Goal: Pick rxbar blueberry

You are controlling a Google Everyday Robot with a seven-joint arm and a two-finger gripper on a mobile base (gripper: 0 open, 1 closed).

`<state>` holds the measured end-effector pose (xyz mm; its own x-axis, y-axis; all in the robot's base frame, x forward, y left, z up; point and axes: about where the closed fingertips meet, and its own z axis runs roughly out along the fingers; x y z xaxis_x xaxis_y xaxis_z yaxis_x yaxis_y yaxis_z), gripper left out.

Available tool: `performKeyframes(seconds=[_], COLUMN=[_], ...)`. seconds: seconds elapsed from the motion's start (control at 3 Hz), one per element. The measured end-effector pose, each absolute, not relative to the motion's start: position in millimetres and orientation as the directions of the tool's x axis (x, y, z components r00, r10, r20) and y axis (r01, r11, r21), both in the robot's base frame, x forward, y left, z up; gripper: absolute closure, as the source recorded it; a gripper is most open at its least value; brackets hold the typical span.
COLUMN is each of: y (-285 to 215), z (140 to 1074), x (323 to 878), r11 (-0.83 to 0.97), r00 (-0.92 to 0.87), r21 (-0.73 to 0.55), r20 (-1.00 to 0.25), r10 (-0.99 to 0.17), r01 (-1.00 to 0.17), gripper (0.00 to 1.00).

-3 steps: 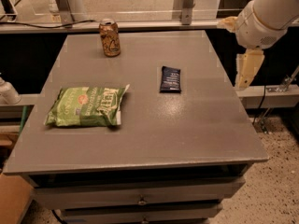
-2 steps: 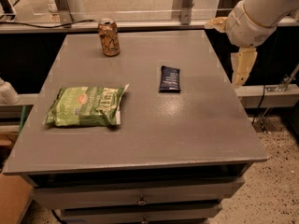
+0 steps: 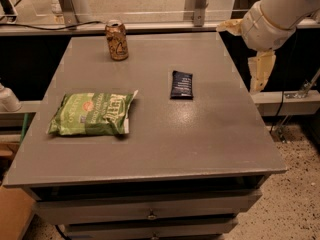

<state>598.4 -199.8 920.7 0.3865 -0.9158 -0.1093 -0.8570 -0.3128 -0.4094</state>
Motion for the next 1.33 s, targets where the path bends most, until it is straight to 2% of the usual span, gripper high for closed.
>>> performKeyframes(seconds=[0.33,0.67,1.0,1.33], y=[-188,-173,-160,-154], z=[917,904,887,880], x=[599,606,619,636], r11=[-0.440,-0.610,-0.749,-0.815], r00=[0.502,0.652,0.756,0.796], r21=[-0.427,-0.410,-0.358,-0.306], r20=[-0.038,0.047,0.153,0.221], r10=[-0.864,-0.757,-0.637,-0.563], r01=[-0.790,-0.678,-0.558,-0.492], gripper=[0.00,0.00,0.00,0.00])
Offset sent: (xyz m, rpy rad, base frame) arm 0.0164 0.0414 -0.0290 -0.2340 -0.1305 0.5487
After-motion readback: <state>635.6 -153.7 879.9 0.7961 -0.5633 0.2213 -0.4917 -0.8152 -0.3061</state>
